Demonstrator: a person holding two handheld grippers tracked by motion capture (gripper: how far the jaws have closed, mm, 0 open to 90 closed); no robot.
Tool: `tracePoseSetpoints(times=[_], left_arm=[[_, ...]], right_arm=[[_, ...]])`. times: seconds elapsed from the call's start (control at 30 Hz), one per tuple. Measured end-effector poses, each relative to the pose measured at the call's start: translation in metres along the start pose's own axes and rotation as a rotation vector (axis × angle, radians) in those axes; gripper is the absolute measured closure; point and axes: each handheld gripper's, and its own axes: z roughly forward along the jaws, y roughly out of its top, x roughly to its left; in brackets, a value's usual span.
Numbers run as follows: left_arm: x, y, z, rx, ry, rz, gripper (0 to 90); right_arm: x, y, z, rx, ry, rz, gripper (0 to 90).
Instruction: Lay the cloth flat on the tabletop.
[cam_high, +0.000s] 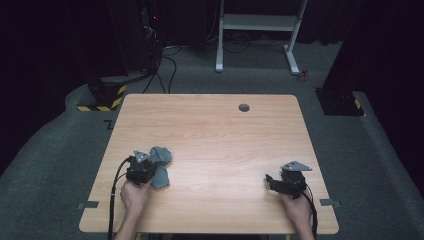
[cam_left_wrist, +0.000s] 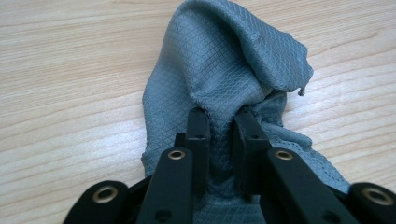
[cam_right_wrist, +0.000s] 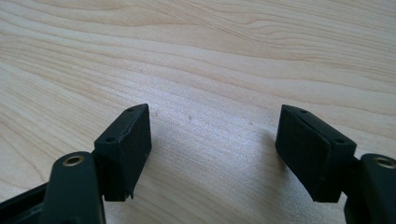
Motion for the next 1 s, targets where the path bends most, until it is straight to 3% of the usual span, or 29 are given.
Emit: tracePoseSetpoints(times=[0.17, 0.4, 0.5, 0.6, 0.7, 0.83, 0.87, 1.0], left_arm=[[-0.003, 0.001, 0.000, -0.009, -0.047, -0.015, 81.0], [-0.018, 0.003, 0.003, -0.033, -0.123, -0.024, 81.5], [-0.028, 0.008, 0.005, -0.030, -0.136, 0.004, 81.5], [-0.047, 0.019, 0.009, -0.033, -0.183, 0.036, 81.3], [-0.058, 0.024, 0.013, -0.035, -0.205, 0.057, 81.3], [-0.088, 0.036, 0.024, -0.032, -0.260, 0.096, 81.3], [-0.088, 0.036, 0.024, -0.032, -0.260, 0.096, 81.3], [-0.113, 0.048, 0.032, -0.030, -0.309, 0.115, 81.4]], right_arm=[[0.000, 0.000, 0.000, 0.000, 0.000, 0.000, 26.7], [0.000, 0.000, 0.000, 0.000, 0.000, 0.000, 26.7], [0.000, 0.000, 0.000, 0.000, 0.000, 0.000, 26.7], [0.000, 0.000, 0.000, 0.000, 0.000, 0.000, 26.7], [0.000, 0.000, 0.000, 0.000, 0.000, 0.000, 26.7], [0.000, 0.000, 0.000, 0.000, 0.000, 0.000, 26.7], [0.000, 0.000, 0.000, 0.000, 0.000, 0.000, 26.7], [0.000, 0.000, 0.000, 0.000, 0.000, 0.000, 26.7]])
